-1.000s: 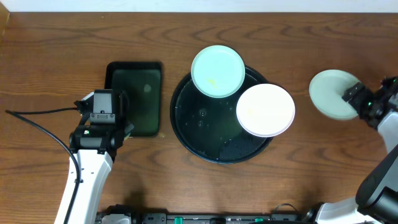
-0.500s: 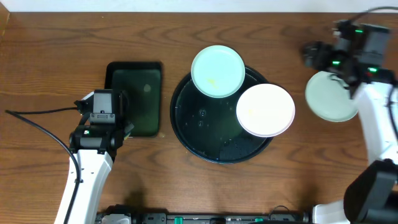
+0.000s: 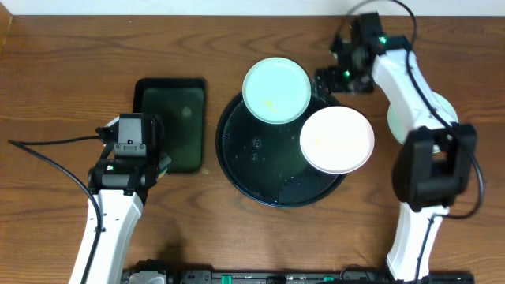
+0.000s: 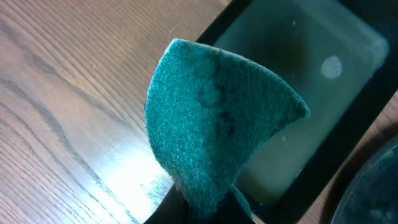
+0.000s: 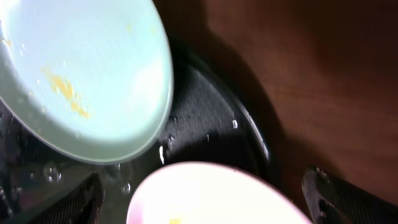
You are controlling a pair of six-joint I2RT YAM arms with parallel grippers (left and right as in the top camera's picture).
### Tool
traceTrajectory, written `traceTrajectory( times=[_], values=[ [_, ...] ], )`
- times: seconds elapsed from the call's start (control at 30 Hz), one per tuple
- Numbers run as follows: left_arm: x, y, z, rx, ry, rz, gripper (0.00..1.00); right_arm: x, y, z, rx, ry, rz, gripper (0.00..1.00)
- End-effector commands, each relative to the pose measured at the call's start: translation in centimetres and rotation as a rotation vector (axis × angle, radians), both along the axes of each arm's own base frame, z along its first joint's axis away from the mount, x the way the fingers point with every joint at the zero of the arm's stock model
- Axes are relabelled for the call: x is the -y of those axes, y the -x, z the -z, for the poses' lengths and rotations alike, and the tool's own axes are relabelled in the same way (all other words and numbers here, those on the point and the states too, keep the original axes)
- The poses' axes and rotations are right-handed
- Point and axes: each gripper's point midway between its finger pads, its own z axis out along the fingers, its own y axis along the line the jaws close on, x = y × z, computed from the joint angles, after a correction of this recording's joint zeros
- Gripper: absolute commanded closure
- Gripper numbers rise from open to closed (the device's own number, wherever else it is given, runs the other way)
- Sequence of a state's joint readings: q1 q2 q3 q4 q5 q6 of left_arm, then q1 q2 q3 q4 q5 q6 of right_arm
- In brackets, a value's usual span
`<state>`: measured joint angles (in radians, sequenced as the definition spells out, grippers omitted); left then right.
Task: Clean dirty plates on tray and stack at the side
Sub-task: 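Reach the right gripper to the remaining mint-green plate rim and grasp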
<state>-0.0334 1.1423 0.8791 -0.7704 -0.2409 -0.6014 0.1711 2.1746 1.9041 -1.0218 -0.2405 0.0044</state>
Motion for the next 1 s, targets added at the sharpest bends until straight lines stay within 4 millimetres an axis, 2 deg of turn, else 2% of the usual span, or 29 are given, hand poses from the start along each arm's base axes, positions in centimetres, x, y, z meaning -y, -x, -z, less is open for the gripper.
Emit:
traceTrajectory(
  times=[0.0, 0.1, 0.2, 0.27, 0.37, 0.43, 0.53, 0.67, 0.8, 0.9, 0.97],
  values=[
    [-0.2, 0.1, -0.1, 0.002, -0.007, -0.003, 0.92, -1.3, -3.6, -4.2, 0.170, 0.061, -0.105, 0.01],
    [-0.2, 0.1, -0.1, 0.002, -0.005, -0.002, 0.93, -3.5, -6.2, -5.9, 0.294, 0.047, -0.158, 0.01],
    [-0.2, 0.1, 0.0, 0.002, -0.004, -0.001, 0.93, -5.7, -7.4, -5.6, 0.373, 0.055, -0.249, 0.01],
    [-0.2, 0.1, 0.0, 0.001, -0.004, -0.001, 0.93, -6.4, -8.1, -4.3, 0.404, 0.106, -0.313, 0.01],
    [-0.2, 0.2, 0.0, -0.004, -0.004, -0.001, 0.92, -7.6, -8.3, -1.4, 0.406, 0.161, -0.431, 0.01],
    [-0.2, 0.3, 0.0, -0.006, -0.004, -0.001, 0.93, -7.9, -8.5, 0.9, 0.383, 0.206, -0.445, 0.02],
    [-0.2, 0.3, 0.0, -0.006, -0.004, -0.001, 0.92, -8.5, -8.2, 3.2, 0.351, 0.216, -0.460, 0.04],
    [-0.2, 0.2, 0.0, -0.005, -0.004, -0.001, 0.92, -8.2, -8.2, 4.3, 0.332, 0.218, -0.458, 0.08],
    [-0.2, 0.2, 0.0, -0.005, -0.004, -0.002, 0.93, -7.6, -8.2, 4.7, 0.317, 0.220, -0.451, 0.14],
    [-0.2, 0.2, 0.0, -0.005, -0.004, -0.002, 0.93, -7.8, -8.0, 4.6, 0.314, 0.206, -0.454, 0.32],
    [-0.2, 0.2, 0.0, -0.005, -0.004, -0.002, 0.93, -8.0, -8.0, 4.6, 0.311, 0.189, -0.449, 0.40]
  ],
)
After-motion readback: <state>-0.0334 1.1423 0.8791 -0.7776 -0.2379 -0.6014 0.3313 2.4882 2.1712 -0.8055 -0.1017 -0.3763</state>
